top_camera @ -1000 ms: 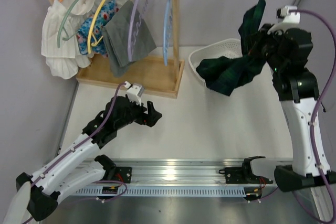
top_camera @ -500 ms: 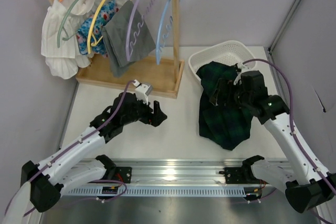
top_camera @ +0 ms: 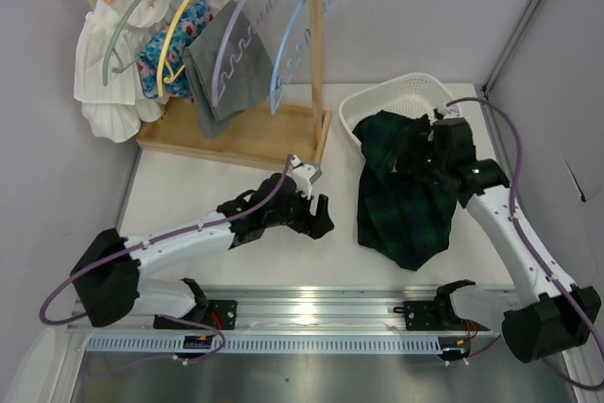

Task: Place the skirt on the hanger
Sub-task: Move the skirt to the center of the board

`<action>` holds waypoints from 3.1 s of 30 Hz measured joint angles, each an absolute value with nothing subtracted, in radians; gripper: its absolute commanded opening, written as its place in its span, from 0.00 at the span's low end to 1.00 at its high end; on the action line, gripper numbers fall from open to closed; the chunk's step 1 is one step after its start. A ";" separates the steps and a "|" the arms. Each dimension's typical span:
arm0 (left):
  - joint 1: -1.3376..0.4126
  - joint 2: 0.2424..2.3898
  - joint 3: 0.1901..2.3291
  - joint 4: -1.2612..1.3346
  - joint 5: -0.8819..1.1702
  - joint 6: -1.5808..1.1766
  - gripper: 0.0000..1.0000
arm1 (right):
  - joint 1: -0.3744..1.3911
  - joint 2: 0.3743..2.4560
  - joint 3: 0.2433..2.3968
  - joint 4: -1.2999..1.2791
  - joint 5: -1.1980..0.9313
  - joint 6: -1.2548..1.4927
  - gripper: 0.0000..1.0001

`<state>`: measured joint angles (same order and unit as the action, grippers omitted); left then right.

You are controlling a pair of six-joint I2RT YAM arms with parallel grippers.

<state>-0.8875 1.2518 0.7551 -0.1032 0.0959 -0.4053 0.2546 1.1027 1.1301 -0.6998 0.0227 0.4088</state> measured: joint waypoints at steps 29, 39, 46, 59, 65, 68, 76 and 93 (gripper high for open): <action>-0.909 1.597 0.755 0.207 0.027 -0.693 0.81 | 0.694 1.448 0.892 -0.604 0.450 0.533 0.00; -0.909 1.602 0.730 0.262 0.033 -0.693 0.82 | 0.644 1.148 1.007 -0.759 0.513 0.578 0.00; -0.913 1.706 0.816 0.333 0.064 -0.715 0.82 | 0.433 0.833 1.002 -0.931 0.546 0.666 0.00; -0.938 1.956 1.011 0.410 0.059 -0.761 0.80 | 0.257 0.710 1.000 -1.154 0.511 0.744 0.87; -0.939 2.022 1.084 0.422 -0.013 -0.769 0.78 | 0.257 0.713 1.081 -1.109 0.410 0.691 0.88; -0.939 2.042 1.095 0.449 -0.027 -0.786 0.68 | 0.257 0.721 1.084 -1.077 0.366 0.675 0.88; -0.938 2.094 1.074 0.540 -0.022 -0.818 0.03 | 0.265 0.756 1.007 -0.966 0.245 0.650 0.90; -0.939 1.433 0.973 0.470 -0.079 -0.297 0.00 | 0.286 0.861 1.065 -0.825 0.213 0.599 0.96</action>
